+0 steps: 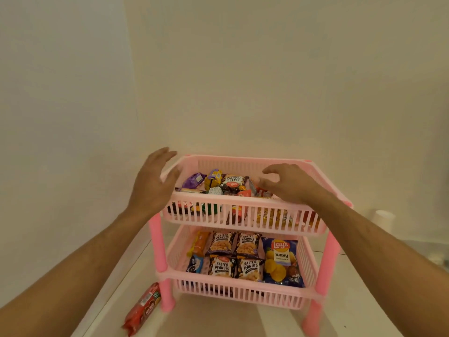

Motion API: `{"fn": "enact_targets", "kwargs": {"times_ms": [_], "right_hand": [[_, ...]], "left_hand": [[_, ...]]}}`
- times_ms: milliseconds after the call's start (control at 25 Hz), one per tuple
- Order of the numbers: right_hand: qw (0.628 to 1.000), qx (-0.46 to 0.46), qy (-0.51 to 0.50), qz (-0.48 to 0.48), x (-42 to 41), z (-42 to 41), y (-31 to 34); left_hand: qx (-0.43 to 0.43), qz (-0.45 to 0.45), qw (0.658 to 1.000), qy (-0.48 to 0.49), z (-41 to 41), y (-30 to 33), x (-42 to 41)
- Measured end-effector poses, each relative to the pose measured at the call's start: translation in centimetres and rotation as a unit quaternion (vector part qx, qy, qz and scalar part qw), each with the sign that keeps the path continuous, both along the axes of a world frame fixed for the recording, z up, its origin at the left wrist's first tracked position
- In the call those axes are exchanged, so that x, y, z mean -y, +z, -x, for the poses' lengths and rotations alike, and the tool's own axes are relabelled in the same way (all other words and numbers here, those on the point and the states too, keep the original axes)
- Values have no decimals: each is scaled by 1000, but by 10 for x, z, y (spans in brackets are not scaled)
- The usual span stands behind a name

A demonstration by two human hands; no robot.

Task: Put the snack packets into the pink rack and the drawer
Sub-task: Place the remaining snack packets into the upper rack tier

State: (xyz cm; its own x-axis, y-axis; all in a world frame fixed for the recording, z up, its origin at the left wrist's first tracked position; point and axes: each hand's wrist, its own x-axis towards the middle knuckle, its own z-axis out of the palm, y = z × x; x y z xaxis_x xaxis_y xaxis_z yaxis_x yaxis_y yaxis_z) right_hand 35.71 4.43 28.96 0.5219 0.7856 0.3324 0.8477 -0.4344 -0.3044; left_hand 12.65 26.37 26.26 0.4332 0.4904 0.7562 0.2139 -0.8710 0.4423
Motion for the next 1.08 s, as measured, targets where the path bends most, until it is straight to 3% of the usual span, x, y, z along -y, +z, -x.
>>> {"fn": "enact_targets", "kwargs": {"times_ms": [160,400,520,640,800,920,1080], "right_hand": [[999,26,-38,-4,34,5,-10],[989,115,-83,-28,52,12,-30],[979,183,-57,-71,52,24,-44],[971,223,-51,-75,50,35,-53],[961,247,-97,-81,47,41,-63],[960,245,-104,-83,45,41,-64],[961,239,-106,-89,46,41,-66]], "left_hand": [[42,89,994,43,36,-55,-3],[-25,201,974,106,68,-166,4],[-155,232,950,139,85,-221,5],[-290,278,902,157,95,-256,8],[-379,285,865,164,107,-282,11],[-375,296,859,183,116,-293,14],[-280,376,863,190,119,-301,16]]}}
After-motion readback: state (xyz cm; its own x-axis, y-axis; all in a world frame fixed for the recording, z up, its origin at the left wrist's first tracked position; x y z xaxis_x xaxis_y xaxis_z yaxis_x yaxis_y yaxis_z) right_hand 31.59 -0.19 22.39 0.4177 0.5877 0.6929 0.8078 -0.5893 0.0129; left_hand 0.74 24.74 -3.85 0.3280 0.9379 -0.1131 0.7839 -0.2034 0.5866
